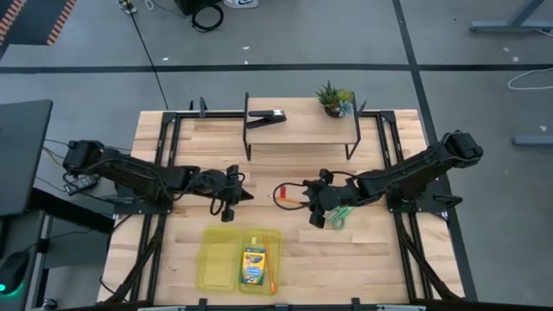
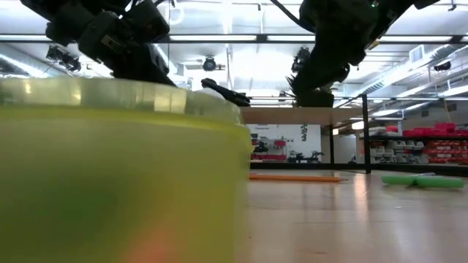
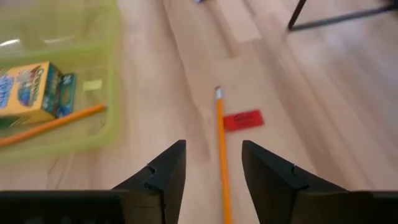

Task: Pack school essentials
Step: Put the orange pencil into the yellow supply box

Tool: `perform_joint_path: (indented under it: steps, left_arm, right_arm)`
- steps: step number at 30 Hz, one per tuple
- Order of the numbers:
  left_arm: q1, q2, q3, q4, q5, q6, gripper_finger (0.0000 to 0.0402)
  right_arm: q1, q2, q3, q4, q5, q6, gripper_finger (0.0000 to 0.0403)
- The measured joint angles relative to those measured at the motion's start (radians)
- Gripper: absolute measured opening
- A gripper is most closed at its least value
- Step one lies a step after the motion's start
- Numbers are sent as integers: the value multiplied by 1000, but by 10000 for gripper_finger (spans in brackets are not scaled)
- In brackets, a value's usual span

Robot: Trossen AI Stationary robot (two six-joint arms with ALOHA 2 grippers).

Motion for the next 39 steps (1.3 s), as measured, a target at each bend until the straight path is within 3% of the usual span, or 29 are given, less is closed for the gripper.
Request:
perform_joint_path:
  steps: [10,18,24,34,39]
  left_arm:
    - [2,-136,0,-140,-44,24,7]
    - [3,-313,-95,-162,-54,-4,19]
    - [2,-438,-177,-173,-56,-51,9]
    - [3,-595,-195,-262,-76,-56,20]
    - [3,-678,-195,-291,-90,-52,12]
  right_arm:
    - [0,25,0,-115,-25,91,162]
    - [-7,98,0,-79,-20,93,162]
    - [-50,181,0,2,-83,94,162]
    - [-91,231,17,66,-116,55,163]
    - [-98,259,86,55,-139,15,163]
